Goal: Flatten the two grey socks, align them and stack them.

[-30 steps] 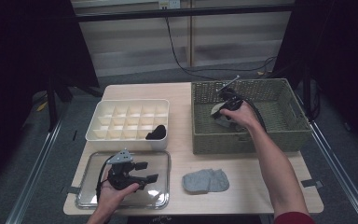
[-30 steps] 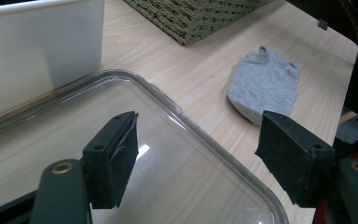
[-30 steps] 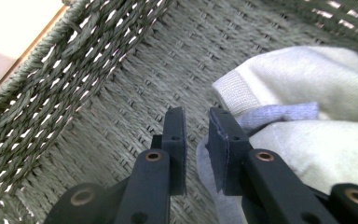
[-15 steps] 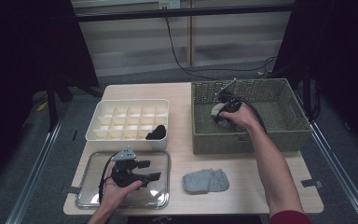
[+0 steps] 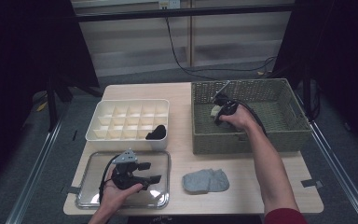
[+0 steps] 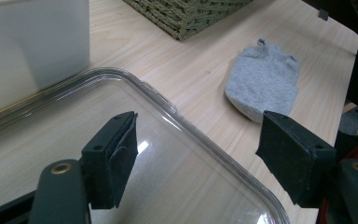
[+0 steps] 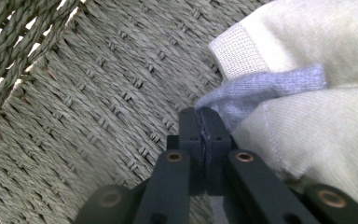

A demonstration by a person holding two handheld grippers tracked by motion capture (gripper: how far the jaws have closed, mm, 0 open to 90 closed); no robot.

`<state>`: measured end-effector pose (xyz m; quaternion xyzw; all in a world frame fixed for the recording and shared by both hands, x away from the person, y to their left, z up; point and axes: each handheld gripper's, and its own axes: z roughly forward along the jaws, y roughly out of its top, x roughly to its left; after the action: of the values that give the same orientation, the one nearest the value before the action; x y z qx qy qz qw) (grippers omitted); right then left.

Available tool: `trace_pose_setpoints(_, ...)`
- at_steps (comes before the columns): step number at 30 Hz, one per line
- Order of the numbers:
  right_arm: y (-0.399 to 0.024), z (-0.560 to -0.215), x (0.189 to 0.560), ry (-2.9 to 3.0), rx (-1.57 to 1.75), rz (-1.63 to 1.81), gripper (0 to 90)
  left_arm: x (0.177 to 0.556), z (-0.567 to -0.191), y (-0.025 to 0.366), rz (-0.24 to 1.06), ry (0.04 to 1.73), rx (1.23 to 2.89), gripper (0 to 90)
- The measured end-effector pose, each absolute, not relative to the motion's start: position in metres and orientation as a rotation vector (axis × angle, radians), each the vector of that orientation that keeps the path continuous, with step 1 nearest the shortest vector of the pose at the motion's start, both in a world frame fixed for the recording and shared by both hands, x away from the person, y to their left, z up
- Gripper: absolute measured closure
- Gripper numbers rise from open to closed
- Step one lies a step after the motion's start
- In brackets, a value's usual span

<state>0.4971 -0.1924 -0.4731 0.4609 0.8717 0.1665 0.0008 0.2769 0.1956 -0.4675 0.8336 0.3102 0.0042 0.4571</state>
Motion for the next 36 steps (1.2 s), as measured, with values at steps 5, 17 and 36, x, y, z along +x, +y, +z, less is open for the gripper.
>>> trace_pose_setpoints(5,-0.195,-0.466,0.495,2.704,1.429,0.622,90.0,0.277,-0.468,0.196,0.005,0.762,2.050,28.0)
trace_pose_setpoints(17,-0.203,-0.446,0.491,2.581,1.439,0.876,90.0,0.277,-0.468,0.196,0.002,0.760,2.050,28.0)
trace_pose_setpoints(36,-0.225,-0.414,0.475,2.371,1.411,1.289,90.0,0.280,-0.468,0.191,0.007,0.761,2.060,28.7)
